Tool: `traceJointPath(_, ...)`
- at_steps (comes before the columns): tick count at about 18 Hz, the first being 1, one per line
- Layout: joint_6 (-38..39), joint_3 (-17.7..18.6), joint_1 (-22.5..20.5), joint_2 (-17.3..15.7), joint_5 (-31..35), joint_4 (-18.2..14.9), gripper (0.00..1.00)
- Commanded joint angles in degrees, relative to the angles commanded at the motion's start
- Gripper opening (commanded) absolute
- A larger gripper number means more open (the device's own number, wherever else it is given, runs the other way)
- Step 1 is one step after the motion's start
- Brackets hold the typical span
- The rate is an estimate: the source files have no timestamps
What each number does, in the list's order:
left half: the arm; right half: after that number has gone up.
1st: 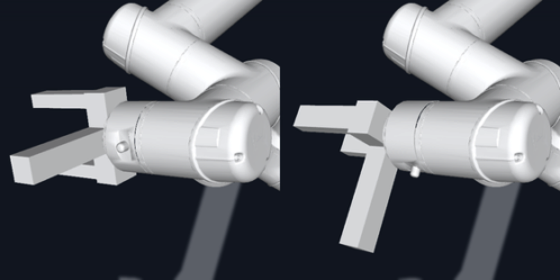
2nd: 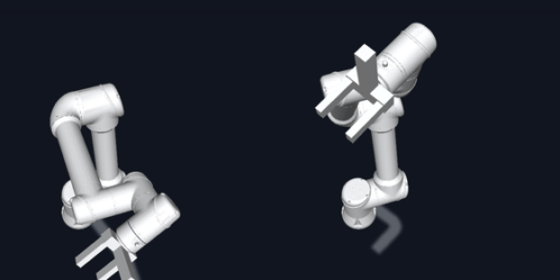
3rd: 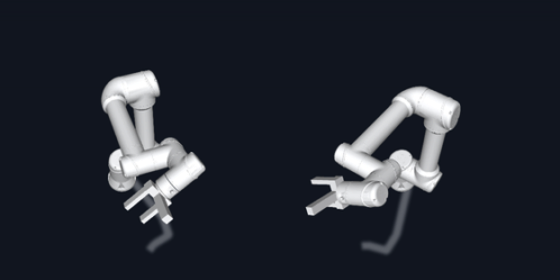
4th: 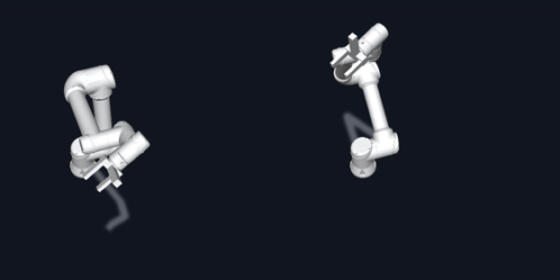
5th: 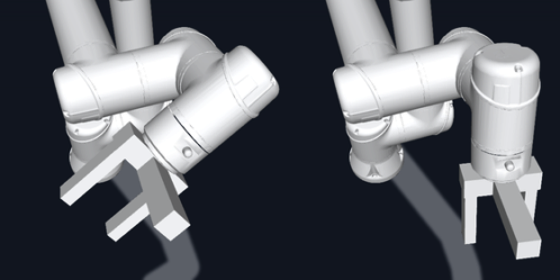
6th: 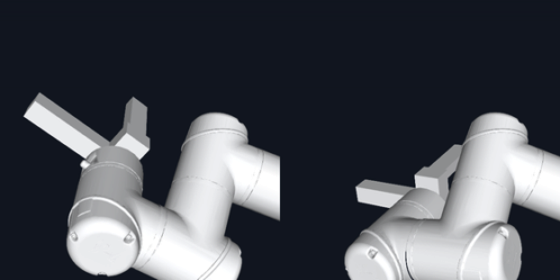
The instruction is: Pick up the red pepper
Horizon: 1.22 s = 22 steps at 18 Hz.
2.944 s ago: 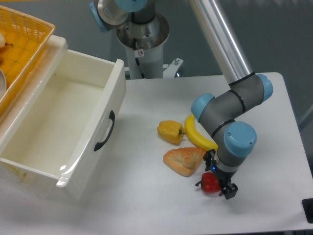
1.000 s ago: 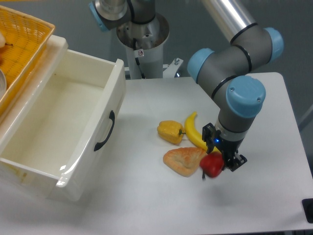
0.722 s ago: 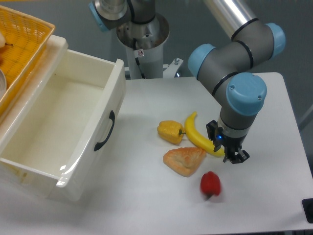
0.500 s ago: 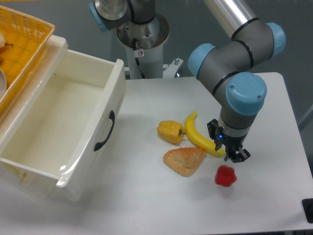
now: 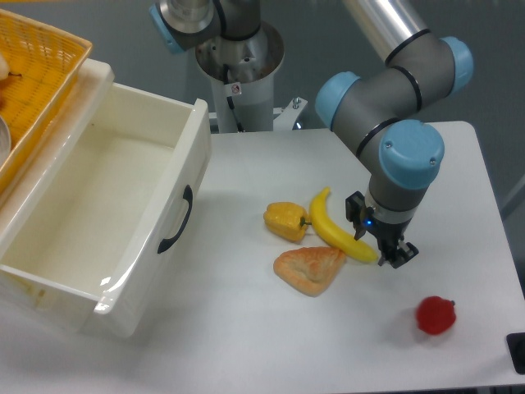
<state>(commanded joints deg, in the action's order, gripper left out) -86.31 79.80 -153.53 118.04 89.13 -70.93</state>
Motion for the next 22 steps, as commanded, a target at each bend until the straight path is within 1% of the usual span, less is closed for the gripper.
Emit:
traceJointPath(2,-0.70,-0.26,-2.20,0.09,-1.32,0.17,0.99)
traceJointPath(5,-3.51,-0.27,-3.53,1.40,-1.32,1.84,0.99)
traceJointPath(7,-3.87,0.00,-4.32,1.50,-1.23,2.55,0.99)
traceJointPath(10,-5.36,0.79,-5.37,1.23,-1.15,2.64,0.99)
traceJointPath(14,-9.22,2.89,-5.73,1.32,-1.23,3.34,0.99)
traceJointPath(22,-8.53,3.25,-5.73,1.58,-1.23,3.69,0.99)
